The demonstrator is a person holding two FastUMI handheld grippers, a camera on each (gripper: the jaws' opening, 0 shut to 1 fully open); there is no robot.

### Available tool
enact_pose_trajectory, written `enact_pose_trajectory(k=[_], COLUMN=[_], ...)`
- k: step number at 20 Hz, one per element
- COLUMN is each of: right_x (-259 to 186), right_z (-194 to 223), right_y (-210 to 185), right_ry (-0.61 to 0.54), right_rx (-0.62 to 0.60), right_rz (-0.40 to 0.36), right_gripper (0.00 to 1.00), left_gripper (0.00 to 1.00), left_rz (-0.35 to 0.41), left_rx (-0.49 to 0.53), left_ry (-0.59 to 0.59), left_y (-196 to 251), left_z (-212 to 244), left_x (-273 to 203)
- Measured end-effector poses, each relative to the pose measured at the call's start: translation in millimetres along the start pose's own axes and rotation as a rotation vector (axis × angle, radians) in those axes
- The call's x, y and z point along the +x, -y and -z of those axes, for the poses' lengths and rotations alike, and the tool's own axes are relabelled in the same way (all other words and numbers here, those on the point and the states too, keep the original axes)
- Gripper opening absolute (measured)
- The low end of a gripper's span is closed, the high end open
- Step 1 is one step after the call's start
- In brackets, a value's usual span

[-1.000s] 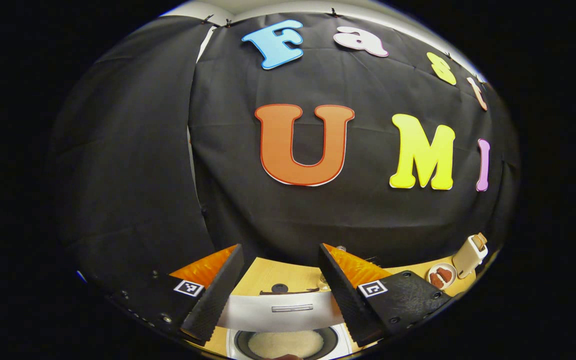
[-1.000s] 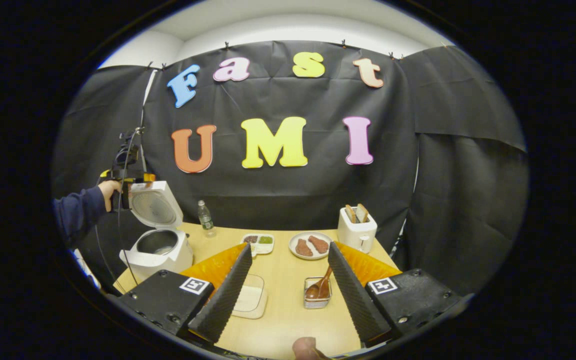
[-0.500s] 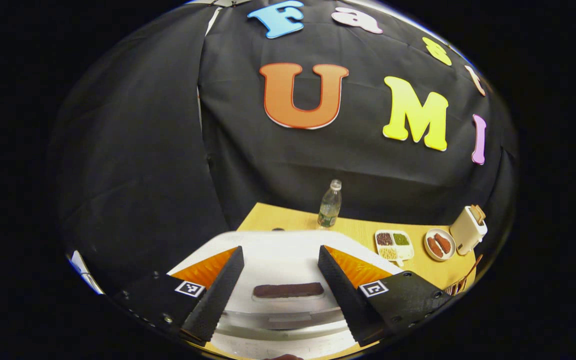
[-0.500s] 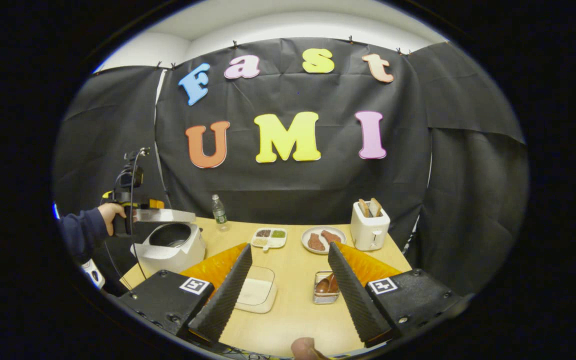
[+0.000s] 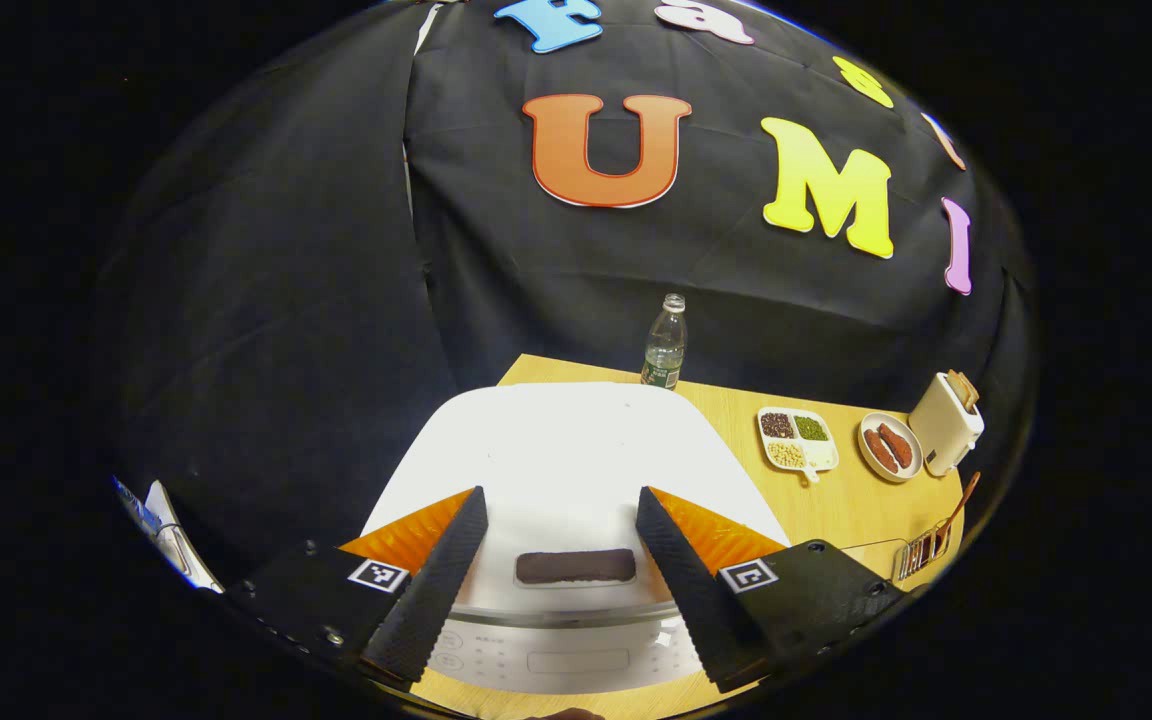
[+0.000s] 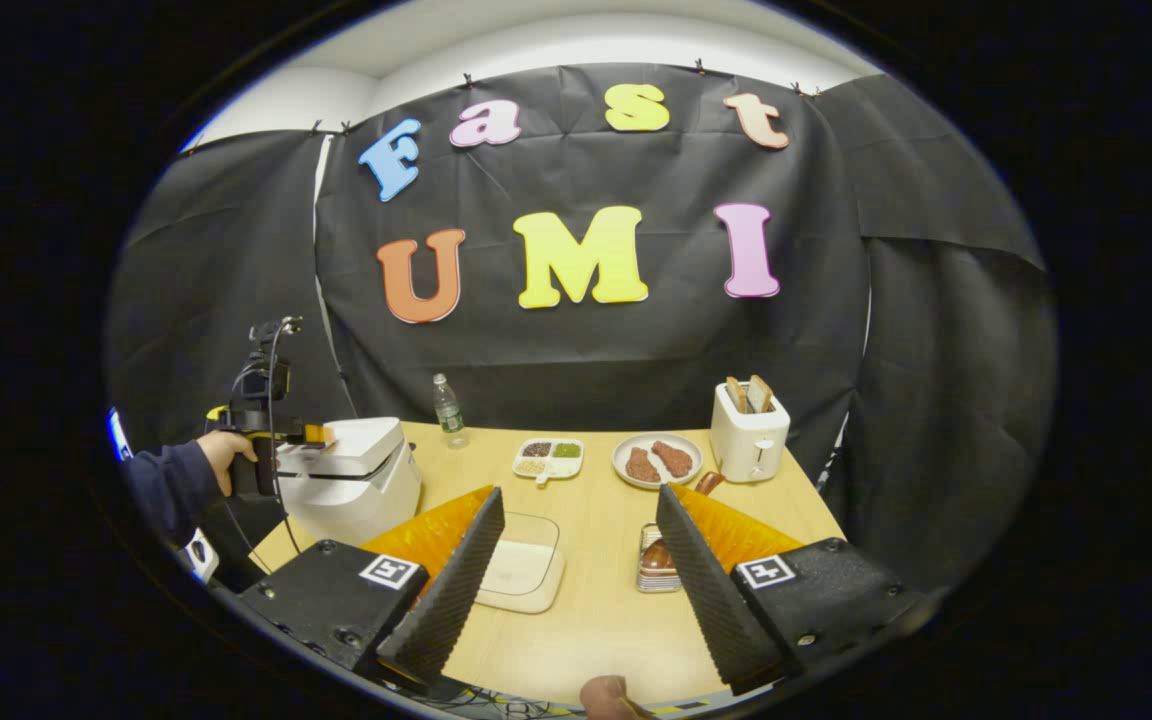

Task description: Close the left gripper, press the button to open the rice cooker; take a wooden spoon from the chopstick holder with the right hand, scoop a spoonful of rice and pour it into the rice cooker, then put the wooden spoon back into the chopstick holder.

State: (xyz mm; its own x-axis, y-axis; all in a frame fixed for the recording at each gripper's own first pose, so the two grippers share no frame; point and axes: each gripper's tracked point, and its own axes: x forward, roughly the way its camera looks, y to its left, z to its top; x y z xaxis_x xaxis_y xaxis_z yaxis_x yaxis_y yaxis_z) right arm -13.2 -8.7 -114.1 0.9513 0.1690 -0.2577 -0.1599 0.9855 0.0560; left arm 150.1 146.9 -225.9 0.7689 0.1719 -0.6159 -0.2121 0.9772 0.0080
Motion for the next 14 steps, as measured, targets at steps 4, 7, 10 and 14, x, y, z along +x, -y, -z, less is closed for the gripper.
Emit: enact_pose_trajectory(k=[4,7,10,14], right_x=[-1,1,1,3], right_z=[3,5,8,12], right_y=[3,2,2,1], right_ry=[0.002,-0.005,-0.012,-0.016], right_rx=[0.004,0.014,0.019,0.021], right_rz=[0.009,0.011,0.016,0.016], right_gripper=[1.00,1.00,1.00,1.00], left_gripper=[0.98,0.98,0.98,0.98], left_rz=[0.003,0.008,0.007,0.003], left_rx=[0.006,0.018,0.021,0.019], left_ry=[-0.065,-0.105,-0.117,-0.130], left_y=[6,13,11,14], left_z=[20,38,45,52], left_x=[-1,-3,-12,-17])
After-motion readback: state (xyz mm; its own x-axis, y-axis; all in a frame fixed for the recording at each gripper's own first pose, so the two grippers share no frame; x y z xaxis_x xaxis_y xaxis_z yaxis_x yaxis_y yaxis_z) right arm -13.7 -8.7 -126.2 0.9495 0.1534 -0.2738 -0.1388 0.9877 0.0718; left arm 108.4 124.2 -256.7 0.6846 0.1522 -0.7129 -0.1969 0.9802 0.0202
